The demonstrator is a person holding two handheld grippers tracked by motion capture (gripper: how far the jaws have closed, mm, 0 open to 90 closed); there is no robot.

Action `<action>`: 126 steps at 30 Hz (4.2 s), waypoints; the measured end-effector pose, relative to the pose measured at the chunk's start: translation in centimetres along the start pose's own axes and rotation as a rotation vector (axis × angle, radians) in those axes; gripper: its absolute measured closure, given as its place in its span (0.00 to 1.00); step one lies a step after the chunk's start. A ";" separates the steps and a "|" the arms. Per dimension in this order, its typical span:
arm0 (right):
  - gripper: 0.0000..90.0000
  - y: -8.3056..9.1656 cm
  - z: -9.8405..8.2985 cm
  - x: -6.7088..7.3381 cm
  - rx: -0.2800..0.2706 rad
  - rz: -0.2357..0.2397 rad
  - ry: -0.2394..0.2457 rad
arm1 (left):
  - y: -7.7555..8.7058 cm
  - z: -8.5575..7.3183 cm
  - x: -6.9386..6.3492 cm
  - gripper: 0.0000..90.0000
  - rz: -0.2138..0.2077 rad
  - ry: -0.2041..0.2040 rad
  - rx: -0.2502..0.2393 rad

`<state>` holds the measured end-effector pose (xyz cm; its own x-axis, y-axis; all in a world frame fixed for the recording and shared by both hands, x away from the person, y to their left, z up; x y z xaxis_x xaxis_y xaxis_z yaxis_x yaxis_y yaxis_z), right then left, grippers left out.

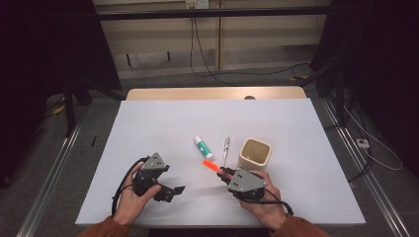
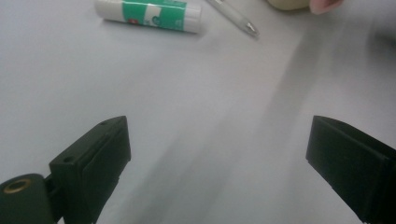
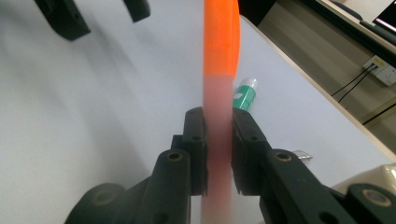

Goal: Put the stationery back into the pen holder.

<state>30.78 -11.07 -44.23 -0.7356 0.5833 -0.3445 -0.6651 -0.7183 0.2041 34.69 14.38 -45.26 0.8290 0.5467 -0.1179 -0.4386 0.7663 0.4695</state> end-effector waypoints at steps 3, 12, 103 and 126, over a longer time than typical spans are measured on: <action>0.87 0.3 0.2 -0.6 -0.035 -0.006 -0.073 | 0.3 -0.6 0.4 0.07 0.033 0.008 -0.016; 0.87 1.6 1.1 -2.4 -0.140 -0.029 -0.268 | 0.7 -0.6 1.0 0.07 0.065 0.027 -0.066; 0.21 6.5 -1.7 -10.9 -0.176 -0.342 -0.453 | 0.6 -1.0 1.8 0.07 0.118 0.074 -0.047; 0.14 5.4 1.3 -8.4 -0.142 -0.232 -0.411 | 0.6 -1.1 2.0 0.07 0.129 0.078 -0.044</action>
<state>33.19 -19.28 -39.03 -0.5787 0.8149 0.0303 -0.8145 -0.5795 0.0276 35.69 16.24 -46.17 0.7360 0.6649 -0.1273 -0.5560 0.7011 0.4465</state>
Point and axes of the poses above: each handheld gripper's, and its own axes: y roughly backward along the jaws, z roughly out of its top, x roughly to its left, the point moved 4 cm from there along -y, roughly forward along the jaws, and after that the axes turned 14 degrees about -x, right-handed, at the moved point
